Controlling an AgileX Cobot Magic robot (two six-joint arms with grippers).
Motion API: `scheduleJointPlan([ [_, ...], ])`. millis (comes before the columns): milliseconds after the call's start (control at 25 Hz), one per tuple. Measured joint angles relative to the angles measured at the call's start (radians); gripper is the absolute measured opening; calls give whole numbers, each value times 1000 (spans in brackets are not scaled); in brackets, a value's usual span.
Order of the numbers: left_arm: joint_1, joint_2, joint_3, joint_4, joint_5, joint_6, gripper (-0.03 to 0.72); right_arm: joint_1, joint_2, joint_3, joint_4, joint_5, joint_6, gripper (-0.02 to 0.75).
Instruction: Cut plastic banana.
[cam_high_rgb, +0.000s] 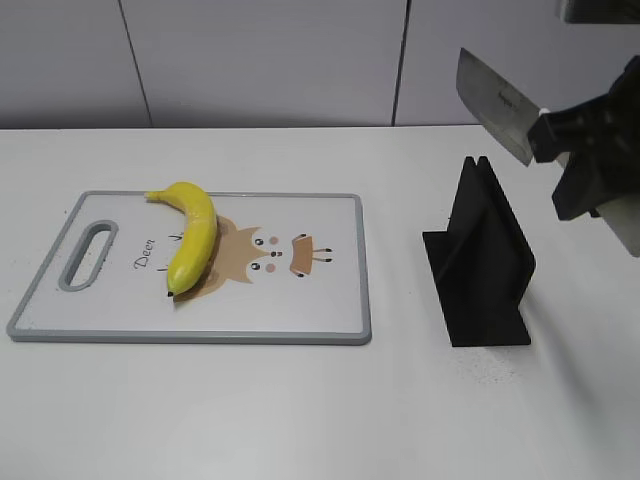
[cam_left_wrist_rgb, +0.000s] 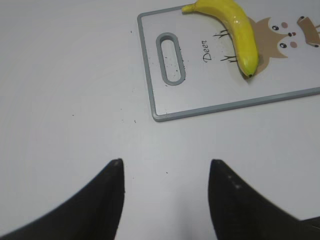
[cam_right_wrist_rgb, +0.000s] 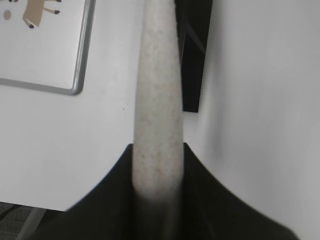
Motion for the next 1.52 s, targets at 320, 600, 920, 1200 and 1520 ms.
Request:
scheduleJointPlan([
  [320, 0, -260, 147, -10, -2, 0, 524, 0, -44, 97, -1, -41, 32, 180],
  [600, 0, -448, 203, -24, 3, 0, 521, 0, -46, 98, -5, -53, 46, 180],
  [920, 0, -512, 228, -22, -26, -21, 521, 0, -46, 98, -6, -99, 57, 180],
  [1200, 0, -512, 229, 4, -38, -100, 521, 0, -46, 98, -7, -131, 70, 180],
  [1520, 0, -512, 229, 4, -42, -101, 620, 0, -41, 106, -7, -154, 85, 180],
])
